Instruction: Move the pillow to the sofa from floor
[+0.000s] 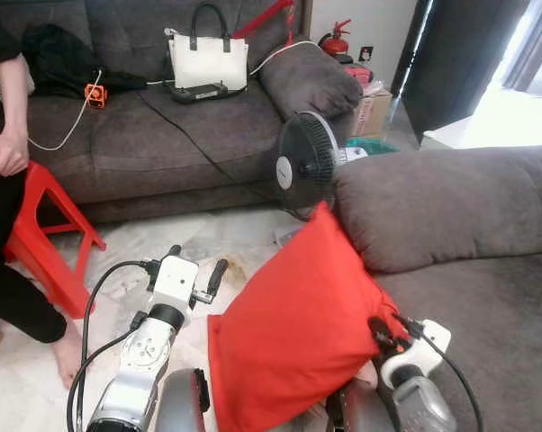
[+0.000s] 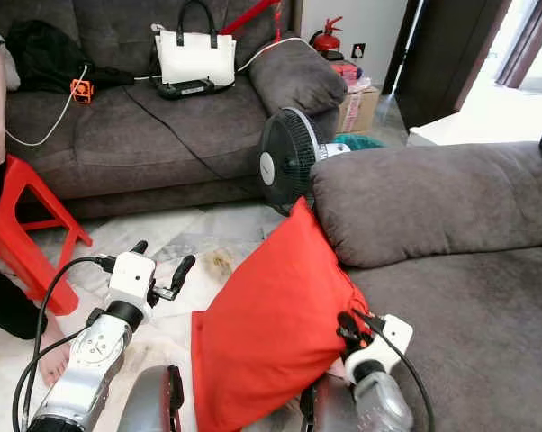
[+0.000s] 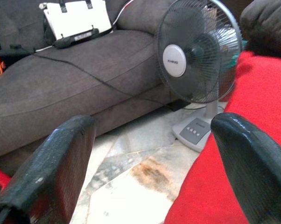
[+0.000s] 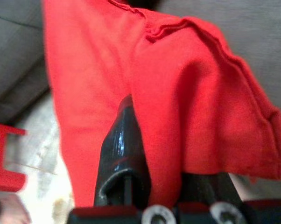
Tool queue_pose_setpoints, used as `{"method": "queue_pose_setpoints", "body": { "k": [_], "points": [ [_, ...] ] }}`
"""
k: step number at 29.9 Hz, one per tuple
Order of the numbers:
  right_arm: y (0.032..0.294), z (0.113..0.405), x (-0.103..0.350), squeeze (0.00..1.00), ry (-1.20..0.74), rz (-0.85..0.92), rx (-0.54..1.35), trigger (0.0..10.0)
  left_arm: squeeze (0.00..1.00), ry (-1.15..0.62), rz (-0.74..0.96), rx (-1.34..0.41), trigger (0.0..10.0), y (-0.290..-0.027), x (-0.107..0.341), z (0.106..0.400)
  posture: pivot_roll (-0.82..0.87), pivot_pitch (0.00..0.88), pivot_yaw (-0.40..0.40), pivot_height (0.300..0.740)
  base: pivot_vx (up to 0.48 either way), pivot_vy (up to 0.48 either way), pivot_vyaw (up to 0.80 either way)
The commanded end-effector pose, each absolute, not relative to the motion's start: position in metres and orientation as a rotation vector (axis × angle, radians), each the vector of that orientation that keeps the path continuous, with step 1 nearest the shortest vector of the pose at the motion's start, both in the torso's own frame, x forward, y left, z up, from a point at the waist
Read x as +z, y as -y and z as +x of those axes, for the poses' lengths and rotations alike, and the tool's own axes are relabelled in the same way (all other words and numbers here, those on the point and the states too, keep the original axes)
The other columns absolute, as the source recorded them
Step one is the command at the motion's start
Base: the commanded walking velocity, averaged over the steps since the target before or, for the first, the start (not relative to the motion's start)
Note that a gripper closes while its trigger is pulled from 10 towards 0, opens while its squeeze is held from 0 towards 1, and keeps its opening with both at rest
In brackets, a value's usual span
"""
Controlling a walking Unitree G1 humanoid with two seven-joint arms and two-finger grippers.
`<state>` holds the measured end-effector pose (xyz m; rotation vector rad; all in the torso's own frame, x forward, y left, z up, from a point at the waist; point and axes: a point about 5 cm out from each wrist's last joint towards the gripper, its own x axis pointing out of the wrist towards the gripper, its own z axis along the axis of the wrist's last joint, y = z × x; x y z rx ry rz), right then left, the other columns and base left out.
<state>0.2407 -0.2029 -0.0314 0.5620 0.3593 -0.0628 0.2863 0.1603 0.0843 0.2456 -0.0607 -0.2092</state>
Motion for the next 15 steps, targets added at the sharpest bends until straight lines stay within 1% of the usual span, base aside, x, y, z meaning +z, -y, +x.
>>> {"method": "queue_pose_setpoints", "body": {
  "k": [1, 2, 3, 7, 8, 9, 13, 15],
  "points": [
    [0.214, 0.23, -0.032, 0.0, -0.334, 0.478, -0.062, 10.0, 0.0, 0.079, 0.26, -0.201, 10.0, -0.162, 0.087, 0.285, 0.13, 0.0, -0.06, 0.538, 0.0, 0.0, 0.0],
    [0.214, 0.23, -0.032, 0.0, -0.334, 0.478, -0.062, 10.0, 0.0, 0.079, 0.26, -0.201, 10.0, -0.162, 0.087, 0.285, 0.13, 0.0, -0.06, 0.538, 0.0, 0.0, 0.0],
    [0.217, 0.226, -0.032, 0.0, -0.317, 0.437, -0.064, 10.0, 0.0, 0.081, 0.262, -0.197, 10.0, -0.164, 0.088, 0.285, 0.13, 0.0, -0.054, 0.538, 0.0, 0.0, 0.0],
    [0.216, 0.226, -0.021, 0.0, -0.228, 0.302, -0.032, 10.0, 0.0, 0.086, 0.271, -0.196, 10.0, -0.167, 0.089, 0.285, 0.13, 0.0, -0.043, 0.538, 0.0, 0.0, 0.0],
    [0.216, 0.226, -0.021, 0.0, -0.228, 0.302, -0.032, 10.0, 0.0, 0.086, 0.271, -0.196, 10.0, -0.167, 0.089, 0.285, 0.13, 0.0, -0.043, 0.538, 0.0, 0.0, 0.0],
    [0.213, 0.227, -0.013, 0.0, -0.174, 0.259, -0.02, 10.0, 0.0, 0.088, 0.276, -0.199, 10.0, -0.168, 0.09, 0.285, 0.13, 0.0, -0.036, 0.538, 0.0, 0.0, 0.0],
    [0.204, 0.227, 0.006, 0.0, -0.069, 0.248, -0.009, 10.0, 0.0, 0.093, 0.279, -0.199, 10.0, -0.169, 0.092, 0.284, 0.13, 0.0, -0.029, 0.538, 0.0, 0.0, 0.0],
    [0.202, 0.227, 0.012, 0.0, -0.053, 0.232, 0.005, 10.0, 0.0, 0.092, 0.28, -0.204, 10.0, -0.169, 0.092, 0.284, 0.13, 0.0, -0.027, 0.538, 0.0, 0.0, 0.0]
  ]
}}
